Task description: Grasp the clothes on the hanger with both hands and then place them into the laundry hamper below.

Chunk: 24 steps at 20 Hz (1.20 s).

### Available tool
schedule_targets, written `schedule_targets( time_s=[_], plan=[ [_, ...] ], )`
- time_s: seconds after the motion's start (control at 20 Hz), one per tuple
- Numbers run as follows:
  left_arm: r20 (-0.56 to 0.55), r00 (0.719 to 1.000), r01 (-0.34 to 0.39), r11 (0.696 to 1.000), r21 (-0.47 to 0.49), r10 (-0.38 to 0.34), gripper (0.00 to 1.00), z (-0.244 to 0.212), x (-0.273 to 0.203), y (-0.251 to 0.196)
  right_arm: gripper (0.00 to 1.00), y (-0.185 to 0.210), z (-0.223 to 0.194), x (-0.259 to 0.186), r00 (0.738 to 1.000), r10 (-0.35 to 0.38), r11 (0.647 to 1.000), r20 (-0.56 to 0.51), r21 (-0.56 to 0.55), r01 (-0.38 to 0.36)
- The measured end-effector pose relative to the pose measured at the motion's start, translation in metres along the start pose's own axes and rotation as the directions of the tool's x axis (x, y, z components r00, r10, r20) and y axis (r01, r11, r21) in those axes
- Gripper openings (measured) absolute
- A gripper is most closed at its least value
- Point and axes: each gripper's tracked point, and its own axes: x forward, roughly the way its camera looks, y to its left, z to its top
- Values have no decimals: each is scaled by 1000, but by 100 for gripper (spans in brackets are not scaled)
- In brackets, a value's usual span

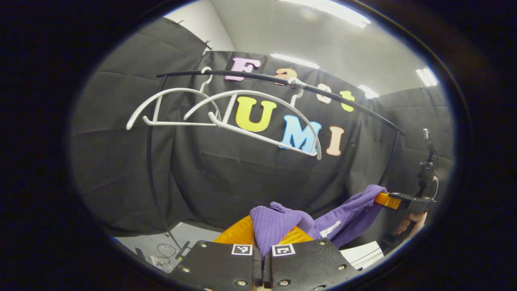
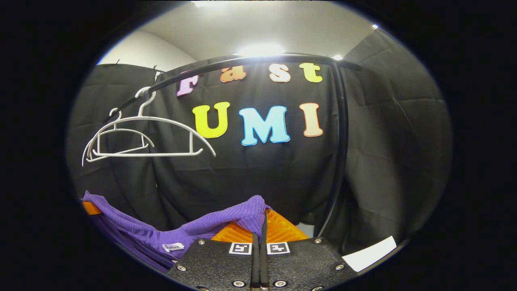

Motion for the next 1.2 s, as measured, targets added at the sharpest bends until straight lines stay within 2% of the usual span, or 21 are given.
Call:
schedule_targets(
  time_s=[0.3,0.55,0.65,0.85,0.95,1.05,1.2],
  plan=[
    [-65,997,33,999,7,-32,3,-32,-29,23,0,29,-45,-49,997,-19,1000,-75,15,20],
    [-143,990,4,1000,15,-2,3,-80,-44,50,0,47,-112,-67,977,15,999,-214,51,-5],
    [-197,980,-22,999,43,30,3,-111,-45,65,0,47,-143,-66,958,24,997,-287,81,-1],
    [-312,948,-64,998,4,62,3,-175,-42,80,0,39,-194,-62,921,21,996,-388,91,16],
    [-356,931,-75,997,27,80,0,-206,-33,89,0,35,-230,-59,887,12,992,-461,120,49],
    [-401,912,-82,996,35,89,3,-237,-25,95,0,33,-259,-59,853,13,987,-522,141,72],
    [-460,883,-93,995,29,96,3,-277,-17,98,0,30,-293,-52,812,-5,990,-583,114,88]
  ],
)
